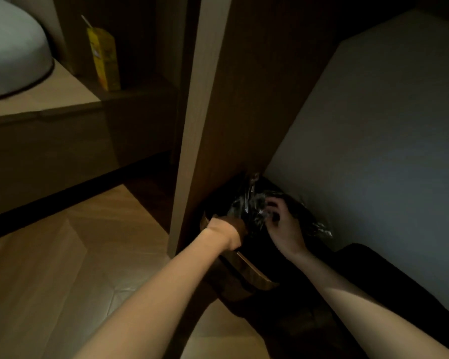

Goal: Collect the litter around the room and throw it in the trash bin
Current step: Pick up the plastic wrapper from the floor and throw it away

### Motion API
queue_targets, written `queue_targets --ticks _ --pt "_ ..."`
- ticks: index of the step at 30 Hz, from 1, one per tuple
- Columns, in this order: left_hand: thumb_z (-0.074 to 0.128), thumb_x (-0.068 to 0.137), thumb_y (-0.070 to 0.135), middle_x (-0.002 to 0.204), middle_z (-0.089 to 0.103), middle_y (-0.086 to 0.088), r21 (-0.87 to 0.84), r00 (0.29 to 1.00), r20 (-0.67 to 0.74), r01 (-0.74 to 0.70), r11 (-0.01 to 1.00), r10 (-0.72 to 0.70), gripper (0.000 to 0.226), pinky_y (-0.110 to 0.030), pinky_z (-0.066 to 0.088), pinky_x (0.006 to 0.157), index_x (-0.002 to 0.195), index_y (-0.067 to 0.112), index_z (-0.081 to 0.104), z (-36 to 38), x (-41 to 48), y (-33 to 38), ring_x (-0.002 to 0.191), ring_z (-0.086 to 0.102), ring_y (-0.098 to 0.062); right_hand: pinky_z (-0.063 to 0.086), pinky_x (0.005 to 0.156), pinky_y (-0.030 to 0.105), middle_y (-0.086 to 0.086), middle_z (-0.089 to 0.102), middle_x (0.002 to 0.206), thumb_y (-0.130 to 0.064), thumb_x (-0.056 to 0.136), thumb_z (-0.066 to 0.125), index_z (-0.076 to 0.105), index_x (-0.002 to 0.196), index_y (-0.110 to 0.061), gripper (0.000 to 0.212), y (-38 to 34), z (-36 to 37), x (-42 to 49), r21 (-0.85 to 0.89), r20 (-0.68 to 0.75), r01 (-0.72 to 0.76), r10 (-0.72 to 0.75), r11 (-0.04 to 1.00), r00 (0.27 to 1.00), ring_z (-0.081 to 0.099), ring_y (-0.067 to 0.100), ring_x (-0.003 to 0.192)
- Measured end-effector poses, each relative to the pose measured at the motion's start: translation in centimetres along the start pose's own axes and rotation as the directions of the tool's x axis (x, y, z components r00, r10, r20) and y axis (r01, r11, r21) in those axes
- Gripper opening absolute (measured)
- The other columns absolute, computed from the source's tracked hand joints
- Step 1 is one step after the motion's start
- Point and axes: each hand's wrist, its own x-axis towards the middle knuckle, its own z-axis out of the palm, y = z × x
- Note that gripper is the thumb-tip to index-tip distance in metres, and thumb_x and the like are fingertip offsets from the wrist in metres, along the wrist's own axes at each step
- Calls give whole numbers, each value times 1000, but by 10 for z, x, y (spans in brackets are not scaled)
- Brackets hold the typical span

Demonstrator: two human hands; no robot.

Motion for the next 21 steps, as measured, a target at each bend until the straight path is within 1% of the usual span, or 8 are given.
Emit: queue_targets --ticks 3,6,9,12,14,17,19,21 --pt "38 95 28 118 60 -14 30 983 -184 -17 999 22 32 -36 36 97 113 10 58 -6 -26 -13 110 54 -29 46 97 32 -7 58 124 -6 95 51 46 134 -28 46 4 12 7 -49 188 64 -54 997 981 54 10 116" --pt "36 96 32 111 63 -12 119 924 -377 -17 993 61 38 -34 37 97 106 8 63 -2 -44 -29 107 54 -27 39 105 30 7 53 135 -1 95 48 44 138 -11 44 6 36 11 -21 388 20 -10 1000 922 50 22 127" --pt "33 98 39 127 55 -6 97 899 -430 -45 994 83 43 -31 31 106 125 13 55 12 -51 -50 122 45 -21 34 109 31 10 48 141 -12 99 46 41 141 -10 43 16 61 15 -147 600 -23 108 989 793 45 25 132" --pt "29 99 44 145 40 -1 64 896 -424 -117 991 133 51 -28 20 114 142 18 37 26 -53 -65 137 31 -17 28 114 39 10 38 149 -15 99 44 34 146 -14 48 19 65 15 -308 689 38 195 950 698 35 27 139" --pt "27 99 44 152 30 1 57 890 -431 -136 989 148 53 -28 14 116 146 20 28 30 -53 -67 142 20 -15 34 110 37 10 43 145 -14 99 46 38 144 -12 46 16 58 18 -280 672 1 195 960 715 42 27 134" --pt "28 100 41 155 22 3 56 879 -454 -132 990 143 52 -25 9 116 148 21 24 33 -55 -64 145 11 -14 45 101 36 10 59 129 -13 95 53 56 129 -11 34 18 46 24 -247 562 10 135 969 816 56 26 120" --pt "29 100 38 156 22 3 35 880 -457 -125 992 127 51 -25 9 116 148 21 23 32 -61 -60 145 10 -14 48 97 35 8 64 120 -16 93 55 65 117 -13 26 16 32 22 -347 455 68 105 935 884 60 24 112" --pt "30 100 36 156 21 2 -4 891 -444 -103 995 90 51 -26 9 116 148 21 21 28 -72 -55 146 9 -14 50 90 32 4 69 110 -19 92 56 70 104 -16 19 9 17 12 -379 385 52 107 924 917 63 20 104"
